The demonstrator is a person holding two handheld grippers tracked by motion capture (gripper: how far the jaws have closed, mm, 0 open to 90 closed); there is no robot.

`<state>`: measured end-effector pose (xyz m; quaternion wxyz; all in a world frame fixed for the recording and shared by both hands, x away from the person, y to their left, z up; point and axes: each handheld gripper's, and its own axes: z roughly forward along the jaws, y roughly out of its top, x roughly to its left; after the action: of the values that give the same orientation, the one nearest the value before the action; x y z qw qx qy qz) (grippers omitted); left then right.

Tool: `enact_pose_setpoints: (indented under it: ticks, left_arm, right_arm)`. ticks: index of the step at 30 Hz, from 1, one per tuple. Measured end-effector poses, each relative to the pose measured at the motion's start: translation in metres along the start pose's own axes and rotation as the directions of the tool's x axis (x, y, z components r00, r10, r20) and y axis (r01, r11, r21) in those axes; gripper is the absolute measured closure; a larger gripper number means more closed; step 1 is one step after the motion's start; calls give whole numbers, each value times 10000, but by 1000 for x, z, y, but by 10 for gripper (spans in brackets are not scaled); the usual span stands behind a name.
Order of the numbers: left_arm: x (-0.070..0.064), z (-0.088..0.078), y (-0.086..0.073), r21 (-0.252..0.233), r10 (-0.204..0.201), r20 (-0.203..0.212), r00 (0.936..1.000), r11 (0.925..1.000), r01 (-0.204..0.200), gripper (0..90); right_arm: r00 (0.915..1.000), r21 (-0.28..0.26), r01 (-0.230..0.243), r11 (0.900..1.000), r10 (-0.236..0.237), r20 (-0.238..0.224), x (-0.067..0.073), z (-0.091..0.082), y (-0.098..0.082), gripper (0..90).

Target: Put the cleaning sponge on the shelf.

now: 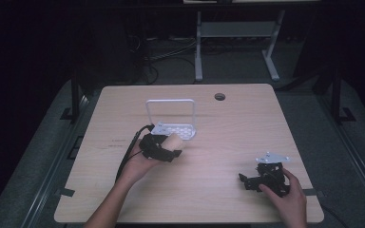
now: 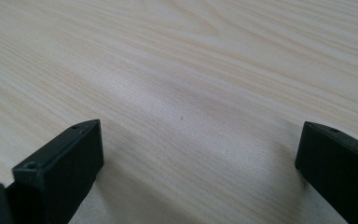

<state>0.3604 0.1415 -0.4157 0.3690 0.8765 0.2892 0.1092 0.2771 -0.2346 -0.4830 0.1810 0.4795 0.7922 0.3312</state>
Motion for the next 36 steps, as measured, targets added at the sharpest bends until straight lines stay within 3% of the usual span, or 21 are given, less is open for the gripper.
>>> enact_pose_setpoints:
  ticks: [30, 36]
  left_arm:
    - [33, 29, 20, 51, -382, -608, 9974, 9992, 385, 266]
    - [36, 39, 23, 199, -198, -780, 9968, 9996, 214, 266]
  right_arm:
    - [10000, -3, 3, 10000, -3, 17, 0, 0, 0, 7]
    - [10000, -4, 4, 10000, -4, 16, 0, 0, 0, 7]
